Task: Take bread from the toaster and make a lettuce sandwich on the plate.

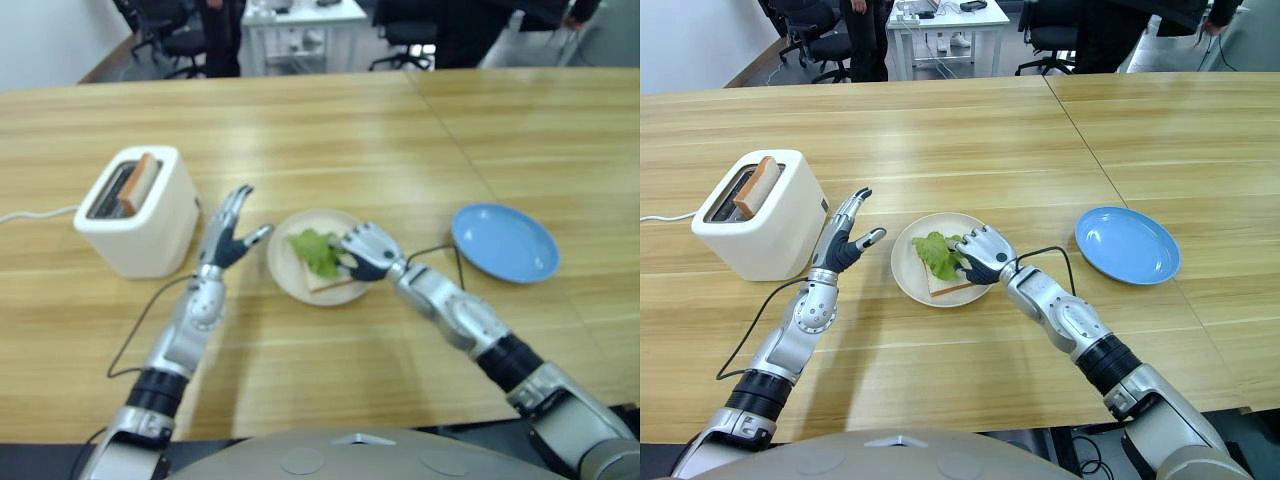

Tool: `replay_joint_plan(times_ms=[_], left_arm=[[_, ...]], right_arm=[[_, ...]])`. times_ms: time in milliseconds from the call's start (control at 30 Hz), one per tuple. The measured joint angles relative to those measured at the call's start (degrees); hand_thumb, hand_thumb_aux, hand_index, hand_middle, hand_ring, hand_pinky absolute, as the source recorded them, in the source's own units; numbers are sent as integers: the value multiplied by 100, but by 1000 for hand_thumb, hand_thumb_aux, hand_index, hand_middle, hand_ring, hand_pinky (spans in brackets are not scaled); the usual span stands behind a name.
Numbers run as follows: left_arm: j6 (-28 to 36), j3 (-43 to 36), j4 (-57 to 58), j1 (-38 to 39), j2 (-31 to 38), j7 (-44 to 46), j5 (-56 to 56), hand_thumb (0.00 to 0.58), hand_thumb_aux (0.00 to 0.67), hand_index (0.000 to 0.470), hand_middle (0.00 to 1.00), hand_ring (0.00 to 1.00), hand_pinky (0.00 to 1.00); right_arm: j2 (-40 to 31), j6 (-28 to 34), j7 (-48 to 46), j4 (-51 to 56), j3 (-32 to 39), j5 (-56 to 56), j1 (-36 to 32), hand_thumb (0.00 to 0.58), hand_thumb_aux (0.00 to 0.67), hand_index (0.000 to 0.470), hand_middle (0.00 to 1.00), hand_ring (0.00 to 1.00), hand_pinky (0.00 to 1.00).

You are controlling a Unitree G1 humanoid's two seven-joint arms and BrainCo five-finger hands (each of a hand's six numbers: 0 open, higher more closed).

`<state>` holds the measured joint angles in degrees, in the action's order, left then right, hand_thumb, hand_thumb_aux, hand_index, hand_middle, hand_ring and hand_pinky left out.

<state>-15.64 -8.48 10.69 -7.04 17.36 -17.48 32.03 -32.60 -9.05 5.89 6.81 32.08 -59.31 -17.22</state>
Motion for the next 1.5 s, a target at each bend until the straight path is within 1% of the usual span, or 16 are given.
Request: replay_joint_plan(times_ms=[33, 67, 100, 133, 167, 267, 333, 467, 633, 800, 967, 1333, 1367, 1433, 1467, 1500], left_arm=[[3, 0, 1, 3, 2, -5, 21, 0, 0, 0, 0, 0, 0], [2, 3, -1, 10, 6, -13, 41, 0, 0, 0, 0, 0, 0], [2, -3, -15, 14, 9, -18, 70, 0, 0, 0, 0, 0, 0], [2, 4, -32, 31, 15, -22, 79, 0, 0, 0, 0, 0, 0], [2, 5, -57, 44, 18, -26, 105, 0, 0, 0, 0, 0, 0], [29, 17, -386, 127, 33, -32, 211, 0, 0, 0, 0, 0, 0], [69, 36, -698, 189, 61, -28, 318, 0, 0, 0, 0, 0, 0], [368, 348, -2255, 385, 249, 195, 663, 0, 0, 0, 0, 0, 0], [1068, 1488, -3714, 164, 1093, 722, 1347, 0, 0, 0, 0, 0, 0], [2108, 2330, -2659, 7, 2045, 1399, 1776, 0, 0, 0, 0, 0, 0], [2692, 2187, -1276, -22, 2278, 1765, 1849, 0, 0, 0, 0, 0, 0], [2924, 1566, 86, -396, 2279, 1842, 1526, 0, 0, 0, 0, 0, 0], [2926, 1522, 171, -425, 2279, 1797, 1475, 460, 365, 251, 0, 0, 0], [2926, 1487, 274, -444, 2279, 1730, 1380, 460, 365, 251, 0, 0, 0], [2924, 1487, 287, -446, 2279, 1714, 1353, 548, 512, 352, 0, 0, 0], [2910, 1486, 286, -455, 2279, 1660, 1285, 580, 670, 460, 0, 0, 0]], right_arm=[[-107, 91, -155, -167, -89, -16, 96, 0, 0, 0, 478, 478, 478], [-227, 164, -306, -334, -169, -19, 164, 0, 0, 0, 306, 306, 306], [-361, 290, -560, -621, -358, -3, 295, 0, 0, 0, 231, 231, 231], [-429, 335, -651, -737, -425, 10, 337, 0, 0, 0, 231, 231, 231], [-515, 415, -835, -945, -580, 44, 417, 0, 0, 0, 145, 145, 145], [-815, 732, -1473, -1776, -1238, 224, 677, 0, 0, 0, 106, 106, 106], [-841, 846, -1620, -2120, -1564, 355, 727, 0, 0, 0, 12, 12, 12], [-604, 951, -1636, -2667, -2451, 1121, 768, 0, 0, 0, 0, 0, 0], [406, 801, -1298, -2672, -3226, 2669, 1053, 0, 0, 0, 0, 0, 0], [854, 593, -1138, -2218, -3386, 3351, 1450, 0, 0, 0, 0, 0, 0], [1028, 419, -1027, -1979, -3406, 3555, 1502, 0, 0, 0, 0, 0, 0], [1064, 298, -935, -1840, -3400, 3545, 1529, 0, 0, 0, 0, 0, 0], [1062, 295, -929, -1818, -3399, 3544, 1537, 0, 0, 0, 0, 0, 0], [1061, 294, -926, -1784, -3396, 3537, 1564, 0, 0, 0, 0, 0, 0], [1060, 294, -924, -1776, -3396, 3537, 1568, 0, 0, 0, 0, 0, 0], [1051, 293, -917, -1762, -3396, 3532, 1577, 0, 0, 0, 0, 0, 0]])
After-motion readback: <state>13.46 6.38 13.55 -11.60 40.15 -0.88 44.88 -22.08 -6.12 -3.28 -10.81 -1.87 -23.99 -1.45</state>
